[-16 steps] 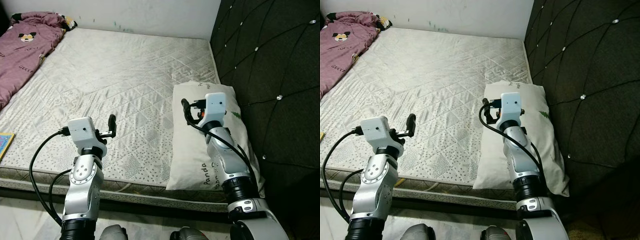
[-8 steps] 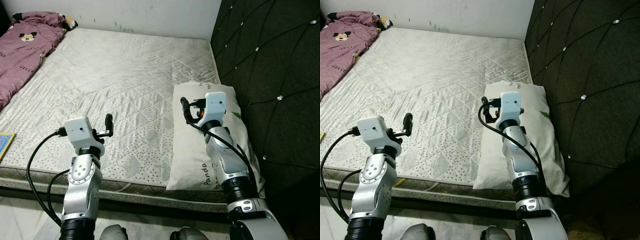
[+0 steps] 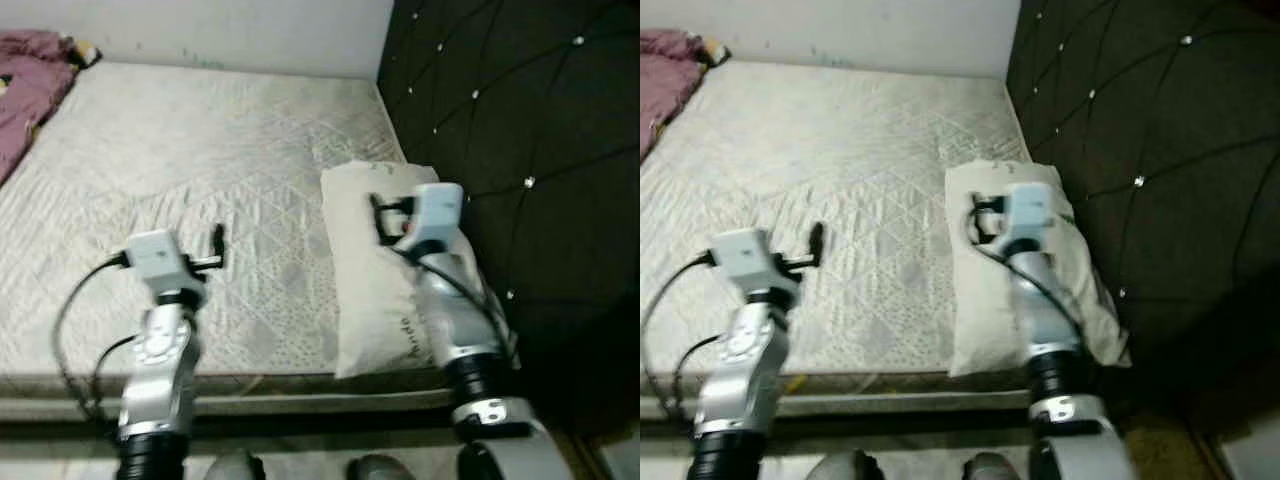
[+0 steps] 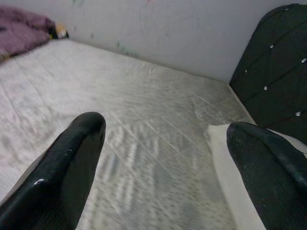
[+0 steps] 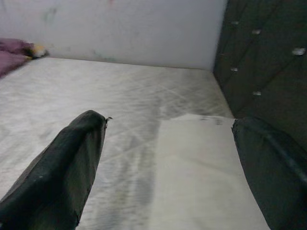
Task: Clean up the room
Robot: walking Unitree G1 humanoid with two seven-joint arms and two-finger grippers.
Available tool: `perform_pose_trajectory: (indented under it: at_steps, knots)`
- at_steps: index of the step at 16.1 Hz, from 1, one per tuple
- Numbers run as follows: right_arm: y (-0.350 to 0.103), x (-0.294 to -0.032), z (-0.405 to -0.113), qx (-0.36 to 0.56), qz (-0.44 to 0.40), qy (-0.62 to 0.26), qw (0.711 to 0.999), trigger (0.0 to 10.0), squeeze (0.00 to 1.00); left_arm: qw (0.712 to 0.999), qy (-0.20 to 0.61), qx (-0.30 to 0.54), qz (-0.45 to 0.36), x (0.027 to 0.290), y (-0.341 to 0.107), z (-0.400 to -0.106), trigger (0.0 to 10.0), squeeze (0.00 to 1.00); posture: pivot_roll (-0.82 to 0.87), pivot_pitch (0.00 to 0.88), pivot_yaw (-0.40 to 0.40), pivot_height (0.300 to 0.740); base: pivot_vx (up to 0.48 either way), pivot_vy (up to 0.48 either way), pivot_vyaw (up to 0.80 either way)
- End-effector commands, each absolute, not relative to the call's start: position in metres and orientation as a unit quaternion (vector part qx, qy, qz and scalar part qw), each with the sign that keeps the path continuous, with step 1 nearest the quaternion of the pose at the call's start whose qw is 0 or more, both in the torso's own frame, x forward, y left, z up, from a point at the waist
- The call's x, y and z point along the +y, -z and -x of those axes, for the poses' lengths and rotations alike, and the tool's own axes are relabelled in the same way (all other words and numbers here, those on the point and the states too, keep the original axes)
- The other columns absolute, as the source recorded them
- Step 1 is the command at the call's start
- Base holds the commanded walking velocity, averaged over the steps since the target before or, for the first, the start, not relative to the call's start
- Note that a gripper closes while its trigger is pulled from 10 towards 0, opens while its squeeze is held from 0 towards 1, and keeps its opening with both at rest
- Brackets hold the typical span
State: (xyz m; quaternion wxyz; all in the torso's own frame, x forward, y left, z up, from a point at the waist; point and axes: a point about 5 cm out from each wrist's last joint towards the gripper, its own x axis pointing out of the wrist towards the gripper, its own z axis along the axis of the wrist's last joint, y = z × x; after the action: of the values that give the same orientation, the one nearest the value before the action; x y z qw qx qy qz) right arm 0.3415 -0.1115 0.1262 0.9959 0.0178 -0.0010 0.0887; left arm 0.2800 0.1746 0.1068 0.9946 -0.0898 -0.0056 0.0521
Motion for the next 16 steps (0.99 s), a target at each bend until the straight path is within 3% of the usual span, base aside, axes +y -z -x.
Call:
perform_pose_trajectory:
  at_steps: [1, 9, 16]
  knots:
    - [-0.1264, -0.1219, -0.3433, 0.000, -0.014, -0.077, 0.997, 10.0, 0.00, 0.994, -0.043, -0.001, 0.097, 0.1673, -0.1050, -0.2803, 10.0, 0.00, -0.02, 0.000, -0.043, 0.740, 0.000, 0.337, 0.00]
    - [-0.1245, -0.1213, -0.3427, 0.003, -0.009, -0.082, 0.997, 10.0, 0.00, 0.994, -0.043, -0.002, 0.101, 0.1660, -0.1050, -0.2811, 10.0, 0.00, -0.02, 0.000, -0.044, 0.740, 0.000, 0.359, 0.00]
    - [-0.1228, -0.1203, -0.3423, 0.004, 0.003, -0.088, 0.996, 10.0, 0.00, 0.995, -0.031, -0.021, 0.095, 0.1637, -0.1097, -0.2805, 10.0, 0.00, -0.02, 0.000, -0.045, 0.740, 0.000, 0.000, 0.00]
